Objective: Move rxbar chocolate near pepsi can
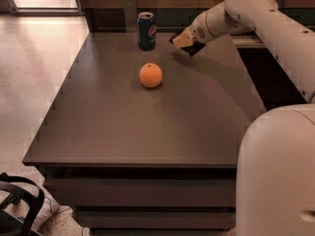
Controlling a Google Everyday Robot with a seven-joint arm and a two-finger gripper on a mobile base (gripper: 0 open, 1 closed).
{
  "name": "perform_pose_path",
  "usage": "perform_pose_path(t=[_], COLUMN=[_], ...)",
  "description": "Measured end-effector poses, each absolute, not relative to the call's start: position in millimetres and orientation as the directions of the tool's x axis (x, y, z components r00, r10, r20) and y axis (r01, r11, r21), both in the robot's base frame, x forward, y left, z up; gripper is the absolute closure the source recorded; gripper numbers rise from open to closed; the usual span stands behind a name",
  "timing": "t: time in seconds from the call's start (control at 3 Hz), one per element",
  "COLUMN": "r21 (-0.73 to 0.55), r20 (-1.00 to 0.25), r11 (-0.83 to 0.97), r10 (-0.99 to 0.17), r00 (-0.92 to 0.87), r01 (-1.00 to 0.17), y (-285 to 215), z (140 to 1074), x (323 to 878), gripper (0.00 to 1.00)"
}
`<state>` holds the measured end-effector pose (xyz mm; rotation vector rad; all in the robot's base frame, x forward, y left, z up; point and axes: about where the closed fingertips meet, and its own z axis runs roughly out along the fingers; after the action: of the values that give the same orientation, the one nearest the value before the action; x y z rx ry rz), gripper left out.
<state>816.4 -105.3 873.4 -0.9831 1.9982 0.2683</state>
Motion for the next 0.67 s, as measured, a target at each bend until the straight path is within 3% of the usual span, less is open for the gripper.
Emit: perform_pose_path(t=[0.33, 0.67], r21=[-0.167, -0.165], r20=[-0.781, -0.78], r11=[0.663, 0.661], r10=[-0.541, -0.542], r00=[-0.312, -0.313], r01=[-0.73, -0.732], y=[-103.0, -100.8], z=[870.8, 868.3], x=[816.7, 817.1], gripper=[0.12, 0.0])
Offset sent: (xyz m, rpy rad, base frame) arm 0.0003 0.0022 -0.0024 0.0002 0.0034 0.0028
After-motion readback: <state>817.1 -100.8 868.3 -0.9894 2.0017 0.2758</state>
